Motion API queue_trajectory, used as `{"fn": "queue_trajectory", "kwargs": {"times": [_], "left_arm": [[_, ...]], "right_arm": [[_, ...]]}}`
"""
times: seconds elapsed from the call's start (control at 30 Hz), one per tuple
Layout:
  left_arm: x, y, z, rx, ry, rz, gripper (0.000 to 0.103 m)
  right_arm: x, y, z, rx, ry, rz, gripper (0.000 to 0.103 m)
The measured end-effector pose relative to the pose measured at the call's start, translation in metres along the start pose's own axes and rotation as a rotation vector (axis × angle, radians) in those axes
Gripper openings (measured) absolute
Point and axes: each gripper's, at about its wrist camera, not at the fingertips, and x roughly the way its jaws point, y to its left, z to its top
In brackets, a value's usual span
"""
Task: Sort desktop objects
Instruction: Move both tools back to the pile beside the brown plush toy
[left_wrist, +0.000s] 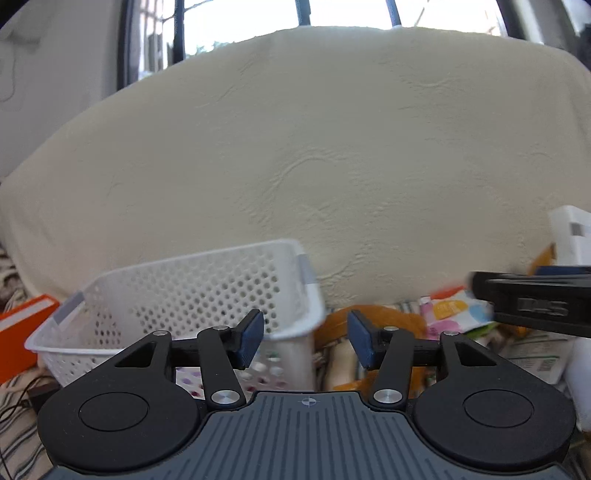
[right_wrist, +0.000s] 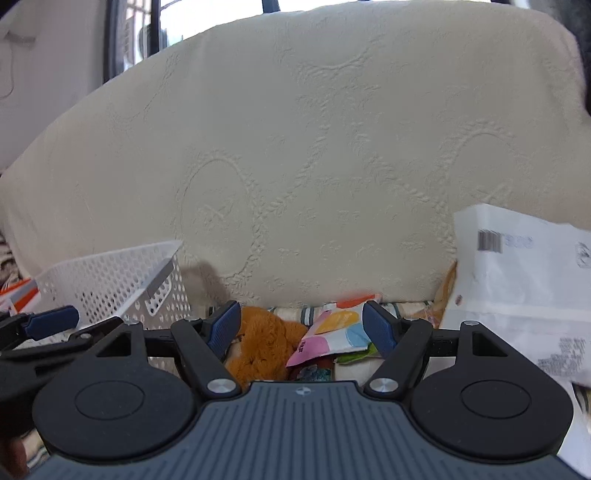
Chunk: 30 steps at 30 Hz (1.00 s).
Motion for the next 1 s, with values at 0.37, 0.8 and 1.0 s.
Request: {"fn": "queue_trajectory", "kwargs": {"times": [0.37,0.8,1.0], "left_arm": [[0.013,-0.024,-0.007,-0.021,0.033,-0.052,0.064],[0.064,-0.043,-0.038,0.001,0.135,-0.043,0.064],[0.082,-0.046,-0.044,-0.002,0.159,-0.024,0.065]], "right_arm": [[0.021,-0.014,-0.001,-0.023,0.046,0.013,0.076],[0.055,-0.017,0.012,-0.077,0.115,0.049,0.076],[0.085,-0.010,0.015,-0.098,0.186,0.092,0.076]]}}
